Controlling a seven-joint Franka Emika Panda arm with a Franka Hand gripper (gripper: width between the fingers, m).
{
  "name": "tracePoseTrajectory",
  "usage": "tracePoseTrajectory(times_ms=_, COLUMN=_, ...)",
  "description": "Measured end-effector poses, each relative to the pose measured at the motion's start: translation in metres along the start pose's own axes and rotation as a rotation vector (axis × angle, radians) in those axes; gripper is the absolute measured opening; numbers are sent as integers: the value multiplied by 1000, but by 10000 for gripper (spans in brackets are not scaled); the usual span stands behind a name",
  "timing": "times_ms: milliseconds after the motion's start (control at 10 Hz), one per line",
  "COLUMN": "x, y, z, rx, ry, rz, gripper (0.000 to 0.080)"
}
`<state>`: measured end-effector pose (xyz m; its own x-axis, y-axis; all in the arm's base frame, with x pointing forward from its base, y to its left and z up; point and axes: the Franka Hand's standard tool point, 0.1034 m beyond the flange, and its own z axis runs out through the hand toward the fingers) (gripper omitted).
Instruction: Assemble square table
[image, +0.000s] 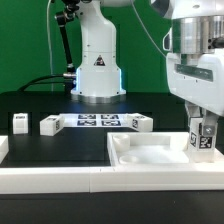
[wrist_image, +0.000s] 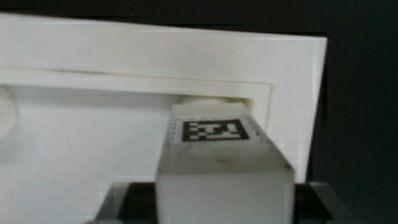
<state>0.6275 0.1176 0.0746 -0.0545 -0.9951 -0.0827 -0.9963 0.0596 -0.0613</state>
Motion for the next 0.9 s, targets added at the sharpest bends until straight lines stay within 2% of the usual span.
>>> tracePoseTrajectory(times_ms=200, x=0, y=1, z=0, rx=13, ry=-20, rz=138, gripper=291)
tracePoseTrajectory(times_ms=700, x=2, y=0, z=0, rx=12, ry=-31, rz=266, gripper=291)
tracePoseTrajectory(times_ms=800, x=2, y=0, z=1, rx=8, ry=-30, rz=234, gripper=449)
tracePoseTrajectory(times_ms=900, x=3, y=1, z=0, rx=-17, ry=-30, rz=155, gripper=575)
